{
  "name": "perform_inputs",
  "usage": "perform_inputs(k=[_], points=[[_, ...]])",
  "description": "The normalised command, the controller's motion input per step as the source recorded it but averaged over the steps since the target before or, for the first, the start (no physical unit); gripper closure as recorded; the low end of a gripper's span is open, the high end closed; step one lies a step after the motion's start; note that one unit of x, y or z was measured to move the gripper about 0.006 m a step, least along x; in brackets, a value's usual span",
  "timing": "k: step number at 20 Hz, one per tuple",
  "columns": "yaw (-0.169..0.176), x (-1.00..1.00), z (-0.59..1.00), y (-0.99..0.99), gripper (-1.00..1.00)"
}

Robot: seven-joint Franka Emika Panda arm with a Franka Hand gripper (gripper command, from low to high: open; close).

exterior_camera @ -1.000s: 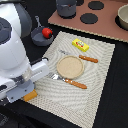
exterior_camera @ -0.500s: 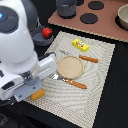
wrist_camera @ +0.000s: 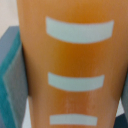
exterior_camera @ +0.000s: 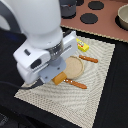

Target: Interact with the objects in diverse but meaningful ways.

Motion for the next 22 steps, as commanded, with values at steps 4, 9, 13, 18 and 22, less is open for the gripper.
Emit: perform_inputs(k=[4, 9, 13, 18, 22], points=[[0.000, 0.79, -0.03, 0.66, 1.00], [0.000, 0.67, -0.08, 0.45, 1.00], [0.000, 0.25, 0.04, 0.03, 1.00], [0.025, -0.04, 0.28, -0.07, 1.00], [0.038, -0.22, 0.19, -0.15, 1.00]])
